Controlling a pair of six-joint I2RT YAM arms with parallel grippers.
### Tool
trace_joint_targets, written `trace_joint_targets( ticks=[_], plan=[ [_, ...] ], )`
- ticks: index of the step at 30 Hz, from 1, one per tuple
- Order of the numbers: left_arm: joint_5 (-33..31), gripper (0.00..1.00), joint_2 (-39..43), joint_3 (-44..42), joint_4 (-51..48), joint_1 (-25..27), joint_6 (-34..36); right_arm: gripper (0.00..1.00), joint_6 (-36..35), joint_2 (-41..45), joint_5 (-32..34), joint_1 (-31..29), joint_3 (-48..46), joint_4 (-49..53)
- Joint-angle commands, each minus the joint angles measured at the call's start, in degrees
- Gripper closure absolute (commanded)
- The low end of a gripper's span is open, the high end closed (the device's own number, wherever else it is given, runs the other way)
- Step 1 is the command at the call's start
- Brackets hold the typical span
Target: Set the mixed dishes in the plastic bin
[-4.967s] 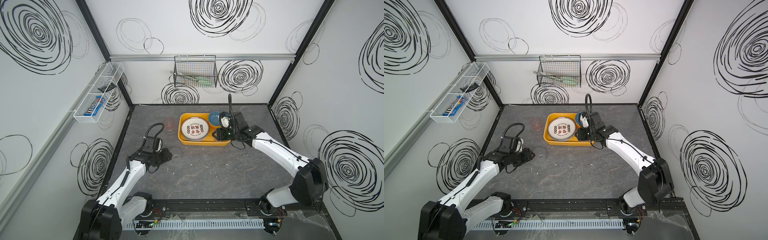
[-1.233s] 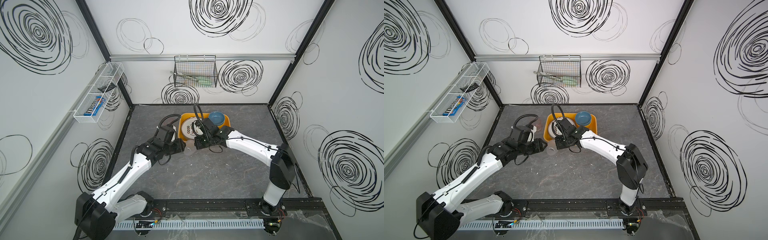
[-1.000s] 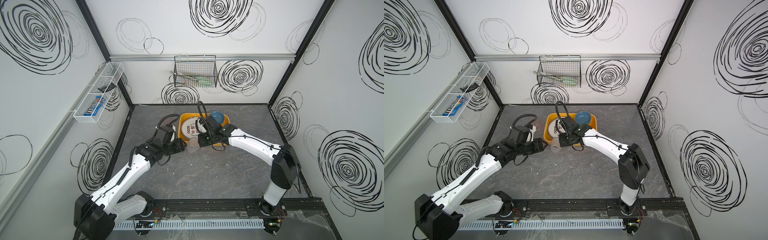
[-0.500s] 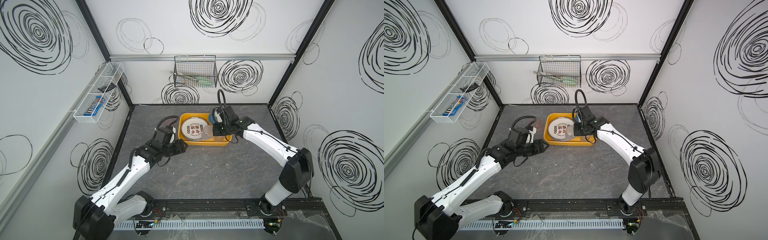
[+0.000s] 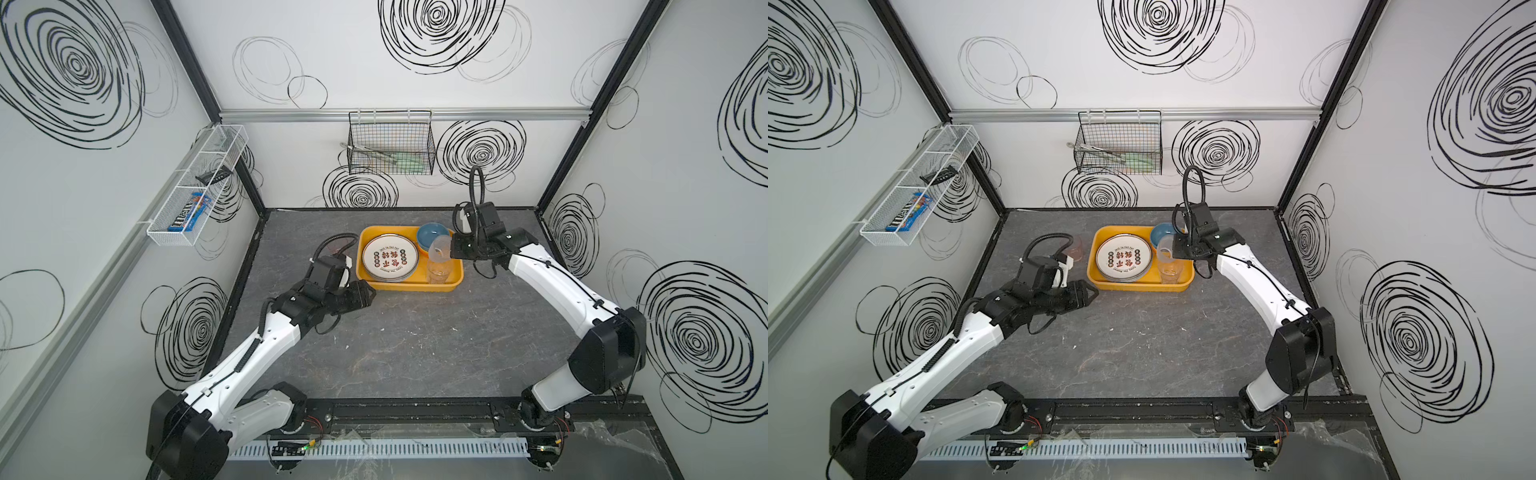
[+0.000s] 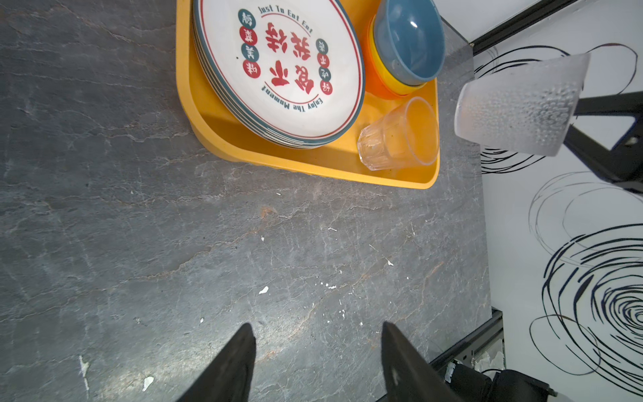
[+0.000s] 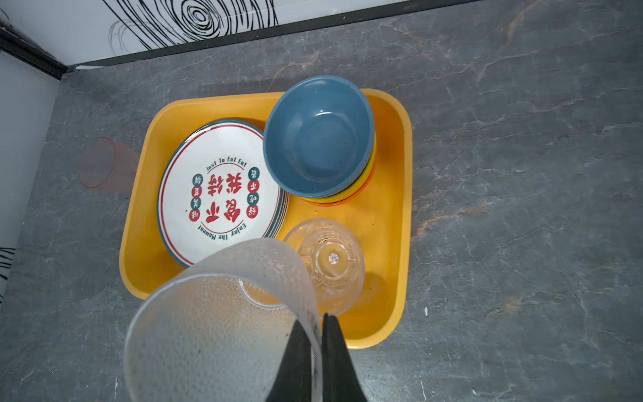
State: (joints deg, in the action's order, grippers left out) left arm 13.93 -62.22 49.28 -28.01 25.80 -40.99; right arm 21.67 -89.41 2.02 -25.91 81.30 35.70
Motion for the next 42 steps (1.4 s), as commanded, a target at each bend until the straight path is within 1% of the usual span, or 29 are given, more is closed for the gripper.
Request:
trace_joint_targets(
  ticks=[1, 8, 16, 27, 42],
  plan=[
    [0.4, 0.38, 0.7, -0.6, 2.4, -0.6, -0.4, 0.98, -0.7, -0.4, 0.5, 0.8, -0.8, -1.1],
    [0.7, 0.38, 0.4, -1.1, 2.8, -0.8, -0.4, 0.98, -0.6, -2.4, -0.7, 1.6, -1.3, -0.9],
    [1.2, 0.38, 0.2, -1.8, 3.3, -1.2, -0.5, 0.97, 0.7, -7.4, -1.2, 2.2, 1.5, 3.4],
    [1.6, 0.38, 0.3, -2.9, 3.7, -1.9, -0.5, 0.97, 1.2, -10.0, -1.1, 2.5, 0.0, 1.0],
    [1.9, 0.38, 0.5, -3.8, 3.9, -2.4, -0.6, 0.94, 1.6, -13.7, -0.7, 2.7, 0.9, -0.7]
  ],
)
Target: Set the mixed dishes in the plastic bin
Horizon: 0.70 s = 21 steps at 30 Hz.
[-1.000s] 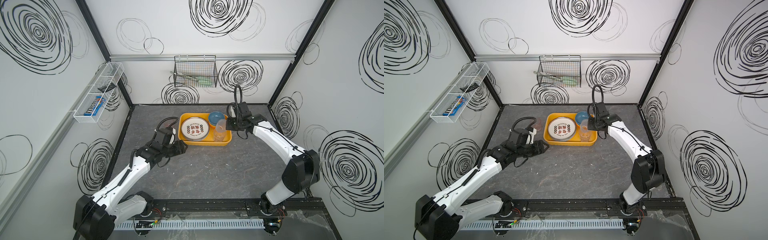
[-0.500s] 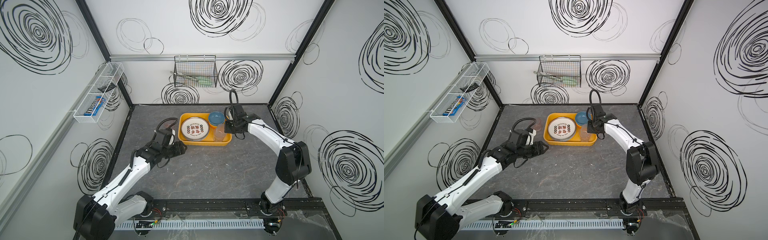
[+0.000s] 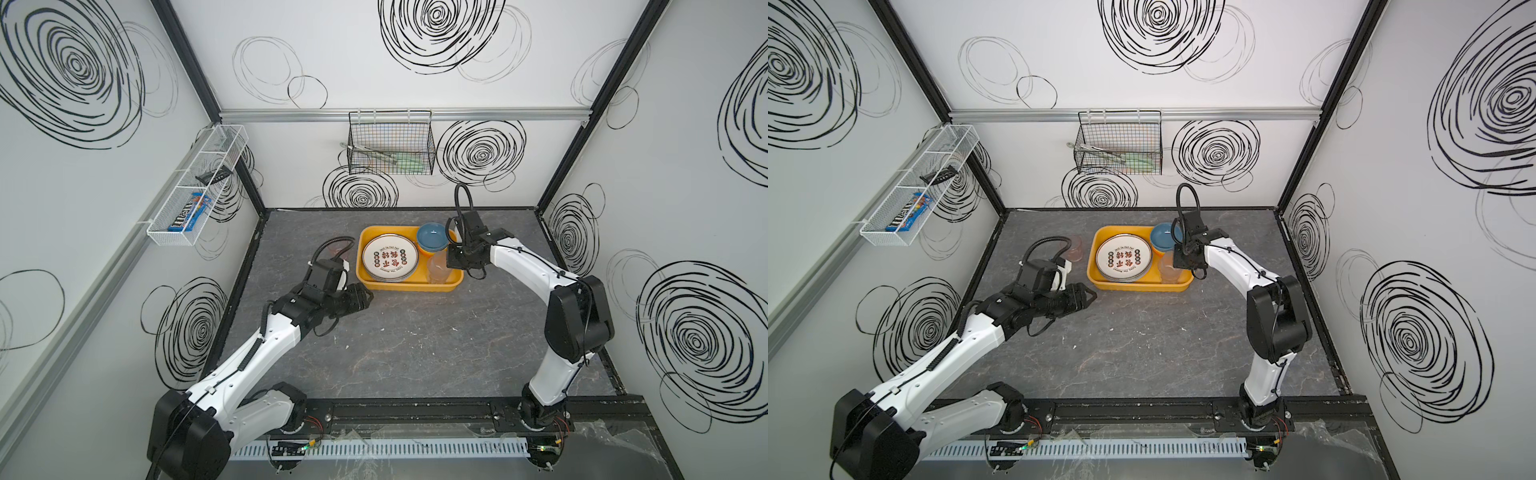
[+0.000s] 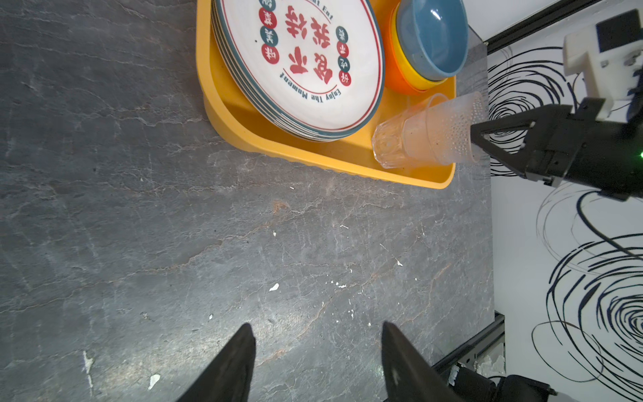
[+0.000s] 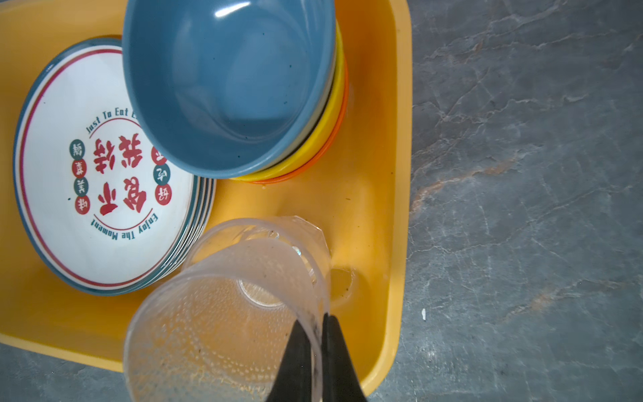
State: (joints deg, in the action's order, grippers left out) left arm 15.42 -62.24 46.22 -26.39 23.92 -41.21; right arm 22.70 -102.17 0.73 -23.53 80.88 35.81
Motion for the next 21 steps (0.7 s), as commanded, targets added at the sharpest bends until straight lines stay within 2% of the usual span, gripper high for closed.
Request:
trace_joint_targets(
  ticks=[1, 6, 14, 21],
  plan=[
    [0.3, 0.38, 0.5, -0.8, 2.3, -0.6, -0.4, 0.93, 0.5, -1.1, 0.5, 0.3, 1.3, -1.0],
    [0.3, 0.38, 0.5, -0.9, 2.3, -0.7, -0.4, 0.92, 0.6, -1.8, 0.5, 0.3, 1.4, -1.1],
    [0.4, 0.38, 0.5, -0.9, 2.4, -0.8, -0.4, 0.75, 0.9, -1.1, 0.4, 0.3, 2.0, -0.5],
    [0.4, 0.38, 0.4, -0.2, 2.0, -1.6, 0.1, 0.70, 1.0, 1.8, 0.6, 0.2, 2.5, 0.5]
  ],
)
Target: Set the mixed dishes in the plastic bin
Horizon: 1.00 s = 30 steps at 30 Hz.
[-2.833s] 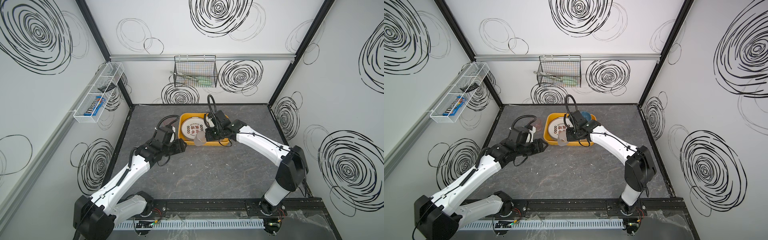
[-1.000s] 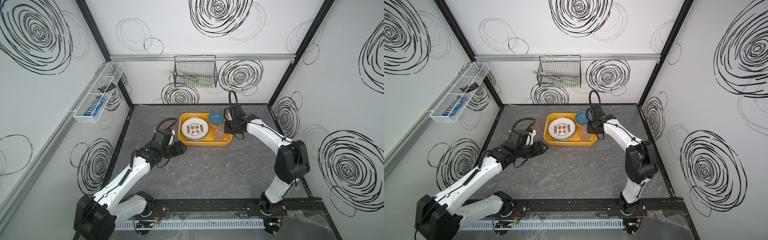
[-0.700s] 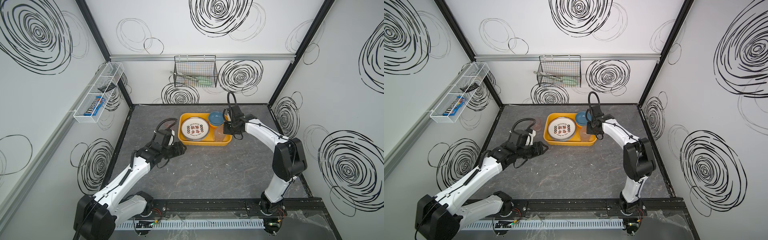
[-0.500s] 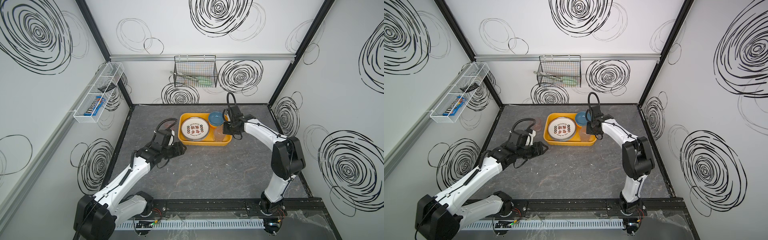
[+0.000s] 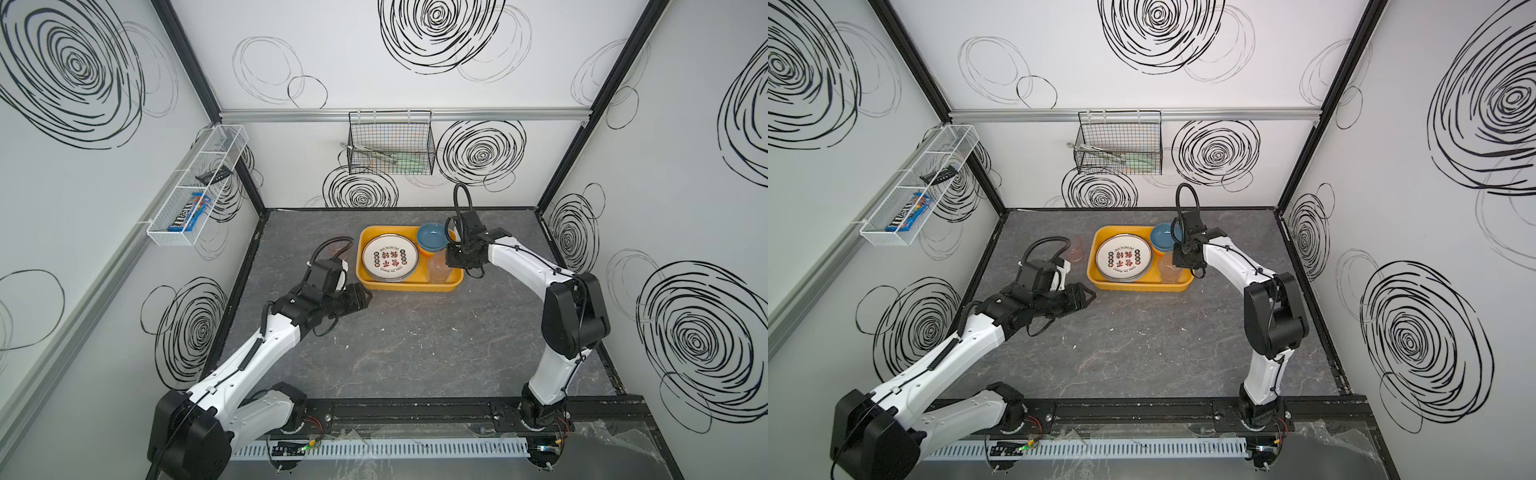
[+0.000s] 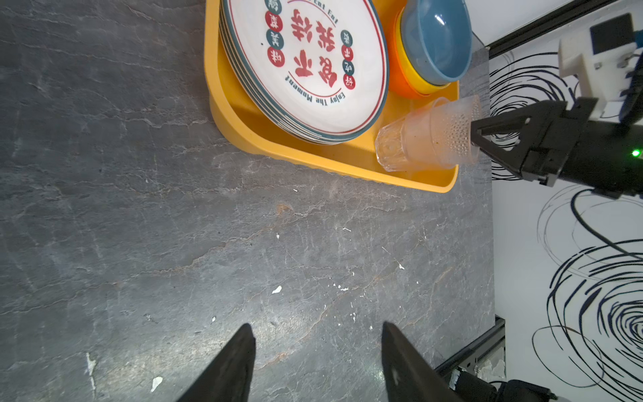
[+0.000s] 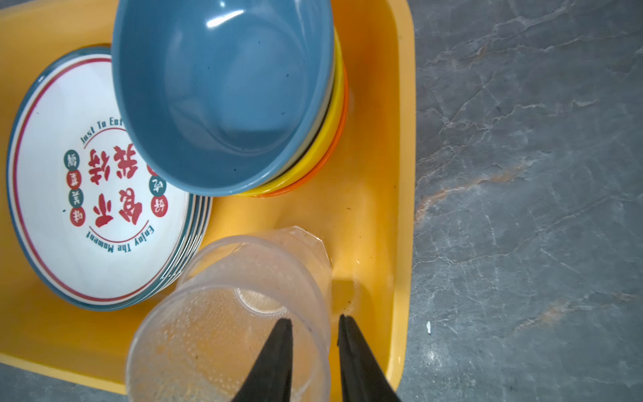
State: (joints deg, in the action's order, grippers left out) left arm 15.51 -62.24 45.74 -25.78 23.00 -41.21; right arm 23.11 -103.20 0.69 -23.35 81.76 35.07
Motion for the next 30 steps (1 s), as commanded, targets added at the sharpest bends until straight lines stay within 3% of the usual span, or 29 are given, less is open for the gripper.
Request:
trace_joint_targets(
  ticks=[1, 10, 16, 30],
  plan=[
    [0.2, 0.38, 0.4, 0.4, 1.4, -0.9, 0.2, 0.69, 0.6, 3.3, 0.8, 0.0, 1.5, 1.4],
    [-0.7, 0.38, -0.4, 2.4, -0.1, -3.8, 2.1, 0.66, 1.0, 9.4, -0.6, -0.9, -0.4, 1.3],
    [-1.7, 0.38, -2.0, 4.2, -0.9, -7.5, 3.7, 0.61, 0.3, 14.5, -6.7, -1.9, -4.8, -2.8],
    [-1.5, 0.42, -10.0, 9.3, 0.8, -16.5, 6.2, 0.55, -1.6, 20.6, -15.6, -11.3, -12.5, -14.7]
  ],
)
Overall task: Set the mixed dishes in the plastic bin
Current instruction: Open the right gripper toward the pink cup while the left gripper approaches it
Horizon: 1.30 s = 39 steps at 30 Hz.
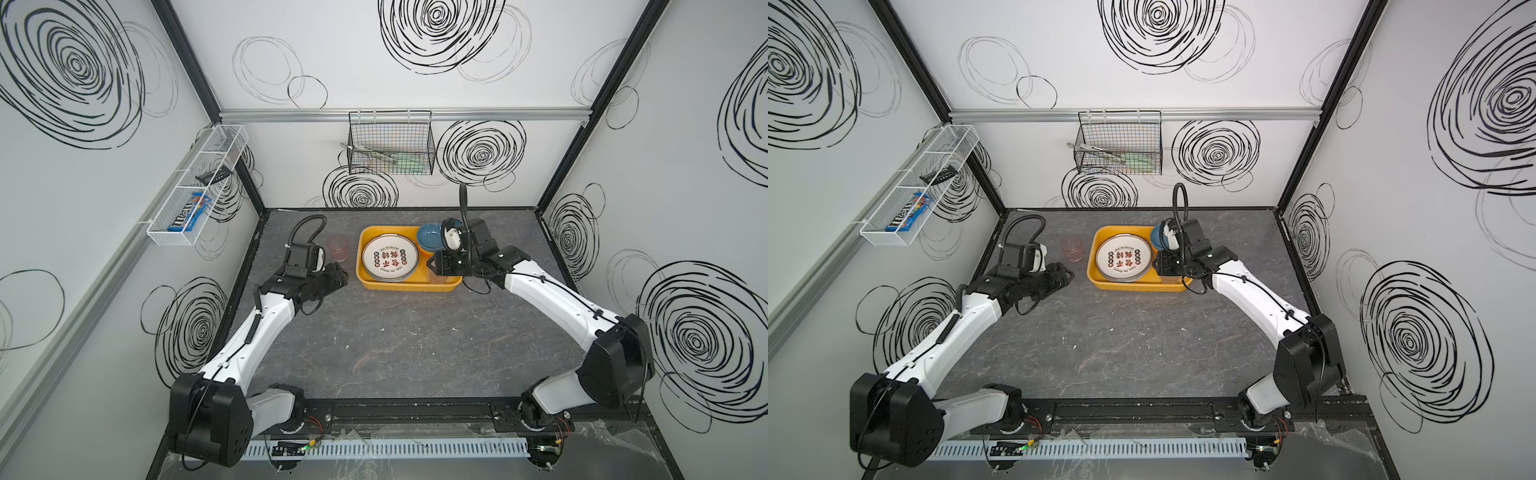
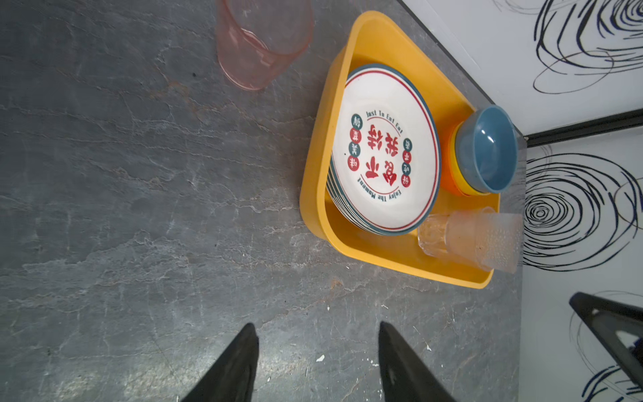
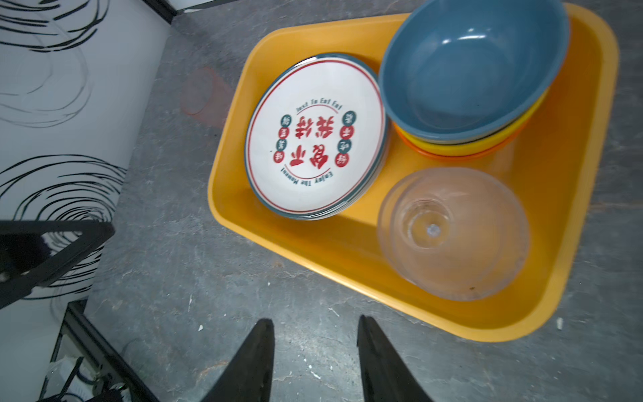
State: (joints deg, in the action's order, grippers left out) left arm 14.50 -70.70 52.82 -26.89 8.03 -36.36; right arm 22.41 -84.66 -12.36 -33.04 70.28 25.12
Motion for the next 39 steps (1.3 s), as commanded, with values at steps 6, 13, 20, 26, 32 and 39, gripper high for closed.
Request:
trace_joint_targets(
  ticks=[6, 13, 20, 26, 32, 39],
  plan=[
    [-0.4, 0.43, -5.7, 4.6, 3.8, -4.4, 1.1, 0.52, -1.5, 2.6, -4.8, -6.2, -2.6, -9.1],
    [-0.7, 0.45, -12.5, 7.7, 6.9, -7.4, -0.1, 0.48, -2.5, 2.6, -5.3, -10.0, -4.1, -13.0],
    [-0.7, 0.46, -20.6, 13.1, 8.6, -8.7, -1.1, 0.44, -3.6, 0.7, -4.3, -11.3, -3.2, -15.3],
    [-0.4, 0.47, -27.8, 18.4, 8.9, -9.8, -2.1, 0.44, -3.9, -1.3, -4.6, -11.7, -1.7, -15.6],
    [-0.8, 0.48, -35.1, 25.3, 8.6, -9.8, -3.2, 0.44, -3.9, -1.3, -3.9, -11.8, -2.8, -15.4],
    [-1.3, 0.50, -42.1, 31.4, 6.5, -9.8, -3.2, 0.45, -4.2, -0.4, -2.4, -11.7, -4.2, -14.7]
  ],
)
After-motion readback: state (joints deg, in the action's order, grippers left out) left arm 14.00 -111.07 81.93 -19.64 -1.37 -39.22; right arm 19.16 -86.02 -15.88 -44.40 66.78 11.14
